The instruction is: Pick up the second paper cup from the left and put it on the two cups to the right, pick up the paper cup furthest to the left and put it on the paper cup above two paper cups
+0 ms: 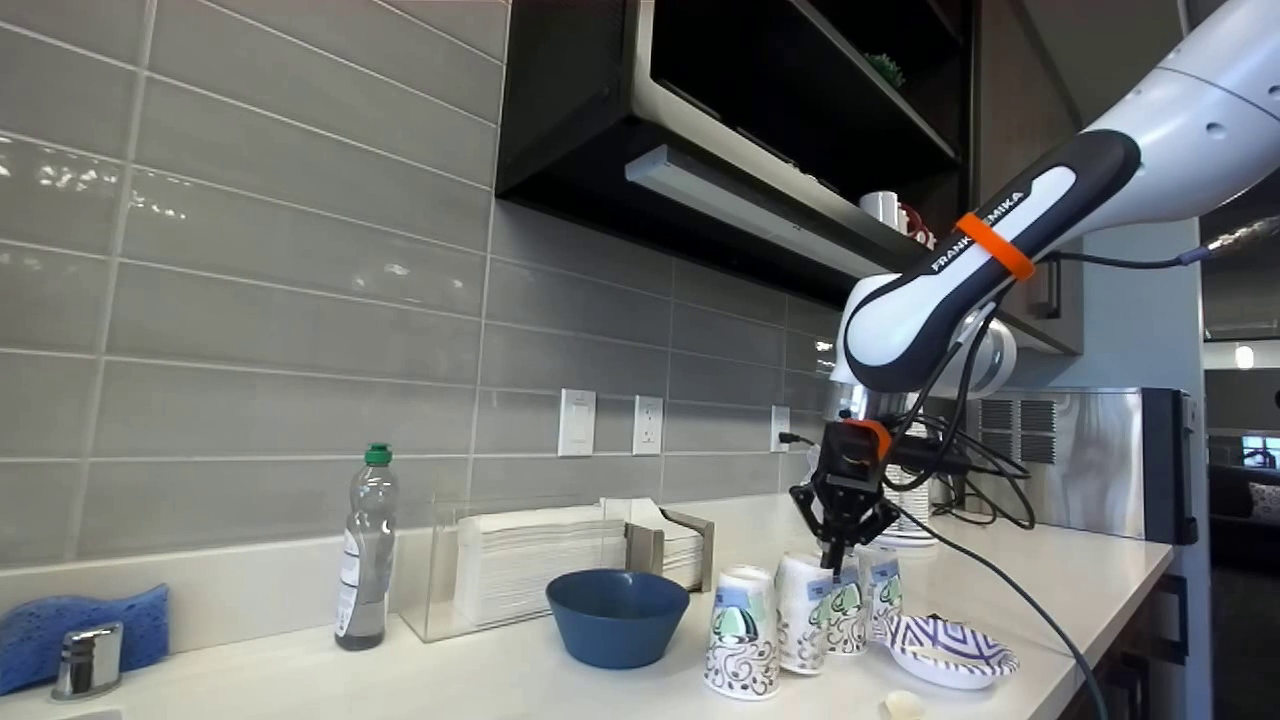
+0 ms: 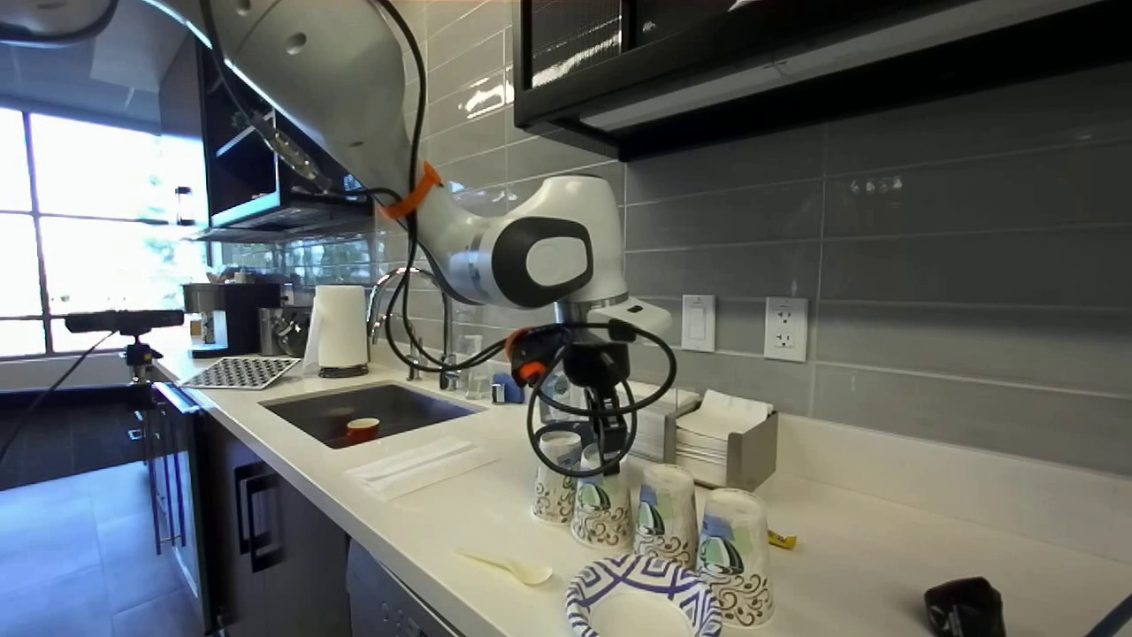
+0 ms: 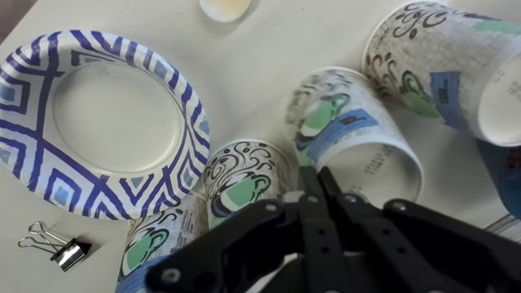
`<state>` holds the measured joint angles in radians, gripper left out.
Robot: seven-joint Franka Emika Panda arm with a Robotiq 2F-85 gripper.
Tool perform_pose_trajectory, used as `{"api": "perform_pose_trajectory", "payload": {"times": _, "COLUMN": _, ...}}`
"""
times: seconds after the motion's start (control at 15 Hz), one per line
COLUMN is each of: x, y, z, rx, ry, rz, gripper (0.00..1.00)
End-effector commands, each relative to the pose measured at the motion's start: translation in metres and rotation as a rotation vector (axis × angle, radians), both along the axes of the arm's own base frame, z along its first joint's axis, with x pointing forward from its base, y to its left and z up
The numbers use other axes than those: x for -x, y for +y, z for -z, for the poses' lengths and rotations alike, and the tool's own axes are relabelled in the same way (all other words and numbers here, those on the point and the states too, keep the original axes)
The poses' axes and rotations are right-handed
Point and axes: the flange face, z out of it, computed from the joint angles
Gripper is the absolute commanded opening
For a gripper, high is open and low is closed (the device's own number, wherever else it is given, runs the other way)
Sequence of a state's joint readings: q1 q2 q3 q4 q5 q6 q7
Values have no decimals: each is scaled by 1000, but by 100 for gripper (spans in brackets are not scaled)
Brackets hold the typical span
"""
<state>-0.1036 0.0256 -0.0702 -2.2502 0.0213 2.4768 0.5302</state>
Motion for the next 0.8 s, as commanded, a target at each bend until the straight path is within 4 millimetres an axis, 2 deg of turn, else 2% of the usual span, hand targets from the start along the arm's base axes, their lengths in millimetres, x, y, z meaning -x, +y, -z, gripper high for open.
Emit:
{"api": "perform_pose_trajectory", "payload": {"times": 0.0, "x": -4, "y": 2, "z": -5, "rx": 24, "ry": -6, "rz": 15, "gripper": 0}}
{"api": "perform_pose_trajectory", "payload": {"times": 0.2, "x": 0, "y": 11, "z": -14, "rx": 35, "ry": -7, "rz": 13, "gripper": 1}}
{"api": "perform_pose_trajectory", "payload": {"times": 0.4, "x": 7, "y": 21, "z": -32, "rx": 70, "ry": -13, "rz": 10, "gripper": 1}}
{"api": "perform_pose_trajectory", "payload": {"times": 0.53, "x": 14, "y": 30, "z": -51, "rx": 86, "ry": -11, "rz": 10, "gripper": 1}}
{"api": "perform_pose_trajectory", "payload": {"times": 0.73, "x": 27, "y": 47, "z": -89, "rx": 107, "ry": -16, "rz": 4, "gripper": 1}}
